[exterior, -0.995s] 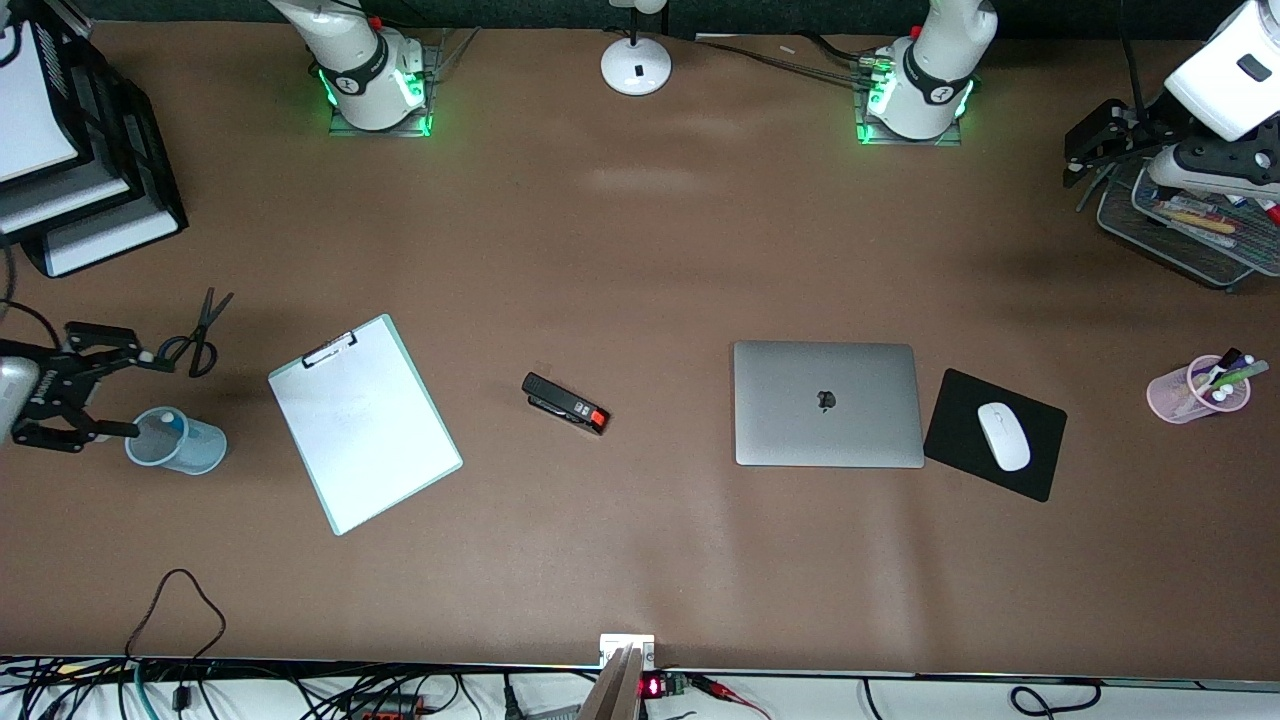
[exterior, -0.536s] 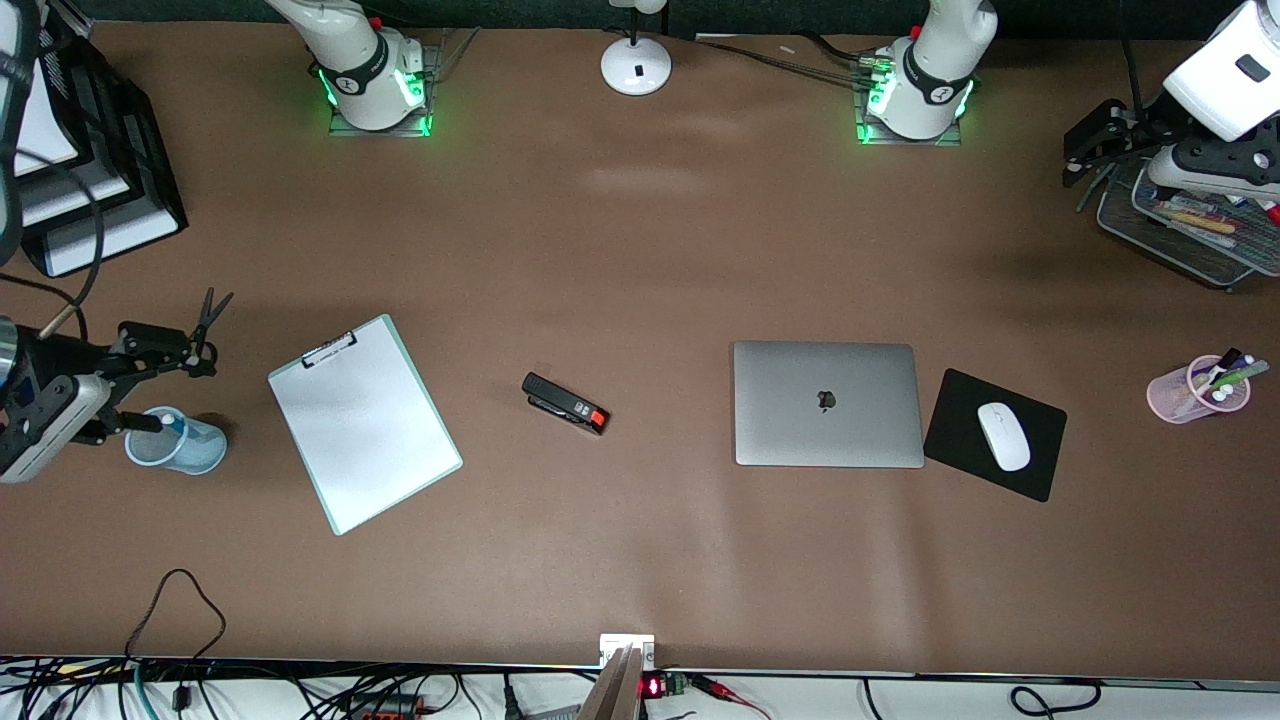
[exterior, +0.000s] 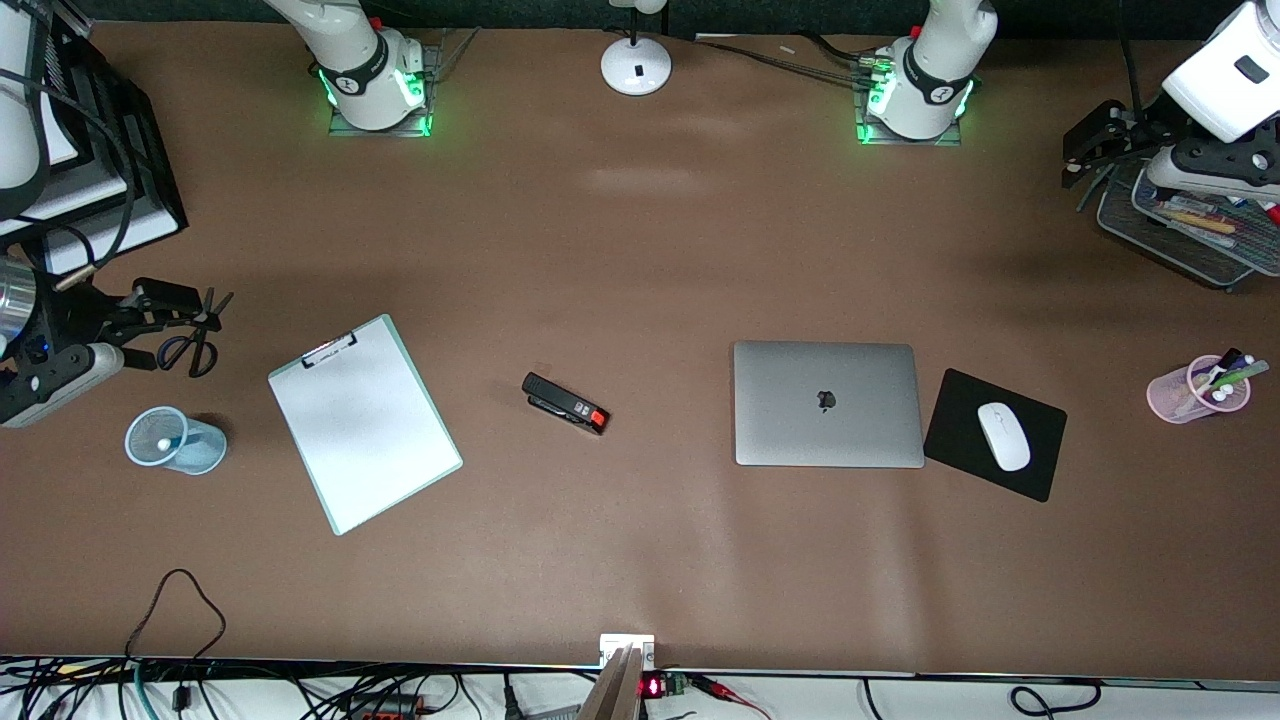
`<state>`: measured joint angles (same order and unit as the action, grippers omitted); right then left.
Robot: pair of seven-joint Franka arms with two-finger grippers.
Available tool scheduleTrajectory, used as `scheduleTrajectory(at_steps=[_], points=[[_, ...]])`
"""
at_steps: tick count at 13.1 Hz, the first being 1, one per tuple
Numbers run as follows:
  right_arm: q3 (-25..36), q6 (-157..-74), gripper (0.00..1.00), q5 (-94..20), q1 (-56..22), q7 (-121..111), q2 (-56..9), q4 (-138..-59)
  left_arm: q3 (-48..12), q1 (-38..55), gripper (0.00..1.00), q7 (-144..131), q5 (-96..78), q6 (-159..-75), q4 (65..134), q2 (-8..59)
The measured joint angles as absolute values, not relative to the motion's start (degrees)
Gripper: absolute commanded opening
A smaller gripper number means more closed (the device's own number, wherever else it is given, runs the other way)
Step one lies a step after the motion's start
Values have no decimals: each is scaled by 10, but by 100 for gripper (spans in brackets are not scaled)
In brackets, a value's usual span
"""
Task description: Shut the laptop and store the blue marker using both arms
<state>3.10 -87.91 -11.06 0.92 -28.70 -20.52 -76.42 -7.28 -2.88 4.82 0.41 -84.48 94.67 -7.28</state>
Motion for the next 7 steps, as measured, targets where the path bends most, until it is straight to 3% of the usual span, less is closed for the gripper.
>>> scheduleTrajectory(at_steps=[7], points=[[31,-858,100,5,-32,-111,-153,-784,-73,-29,100,48,4,-845,947,-73]])
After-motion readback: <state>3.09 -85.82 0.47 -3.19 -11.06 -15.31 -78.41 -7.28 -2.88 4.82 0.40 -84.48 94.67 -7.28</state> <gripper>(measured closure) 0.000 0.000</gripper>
